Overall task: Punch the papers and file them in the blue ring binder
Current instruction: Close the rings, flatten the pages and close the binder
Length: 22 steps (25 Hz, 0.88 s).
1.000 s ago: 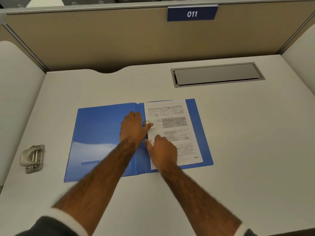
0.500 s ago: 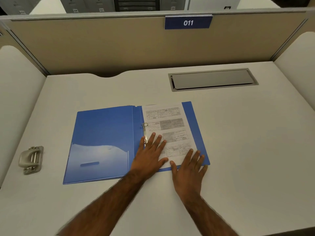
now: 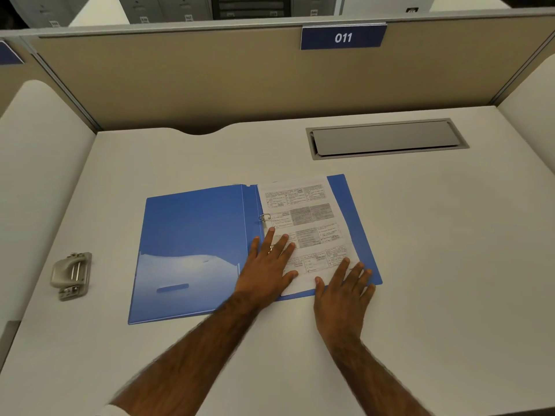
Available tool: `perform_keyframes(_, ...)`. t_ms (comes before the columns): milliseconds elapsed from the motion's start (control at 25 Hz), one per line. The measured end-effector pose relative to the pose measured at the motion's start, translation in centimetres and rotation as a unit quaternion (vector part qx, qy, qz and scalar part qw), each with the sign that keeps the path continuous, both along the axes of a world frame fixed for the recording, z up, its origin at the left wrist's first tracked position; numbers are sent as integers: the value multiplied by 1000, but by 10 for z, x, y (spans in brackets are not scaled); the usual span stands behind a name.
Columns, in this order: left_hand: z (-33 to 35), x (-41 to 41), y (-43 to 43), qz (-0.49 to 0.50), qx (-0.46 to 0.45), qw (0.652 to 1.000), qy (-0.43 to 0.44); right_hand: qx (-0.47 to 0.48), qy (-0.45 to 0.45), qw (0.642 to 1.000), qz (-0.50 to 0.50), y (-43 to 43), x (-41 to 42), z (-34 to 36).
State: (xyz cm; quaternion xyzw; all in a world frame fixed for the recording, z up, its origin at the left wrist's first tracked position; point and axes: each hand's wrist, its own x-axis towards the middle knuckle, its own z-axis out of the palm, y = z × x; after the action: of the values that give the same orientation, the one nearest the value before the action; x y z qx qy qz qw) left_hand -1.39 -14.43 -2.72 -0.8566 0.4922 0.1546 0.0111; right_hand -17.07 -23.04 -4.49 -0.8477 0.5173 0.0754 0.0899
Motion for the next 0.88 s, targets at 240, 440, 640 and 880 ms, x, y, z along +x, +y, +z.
perform_keyframes(240, 3, -2, -4, -11, -4, 999, -30, 67, -220, 973, -19, -8, 17, 16)
perform_keyframes(440, 18, -3, -24, 1, -80, 997, 17, 197, -423, 876, -123, -55, 39, 51)
perform_keyframes(640, 57, 7, -53, 314, -306, 822, 364, 96, -324, 921, 194, -42, 38, 53)
perform_keyframes(880, 66, 56, -45, 403, -327, 766, 379, 166, -368, 900, 163, -10, 39, 54)
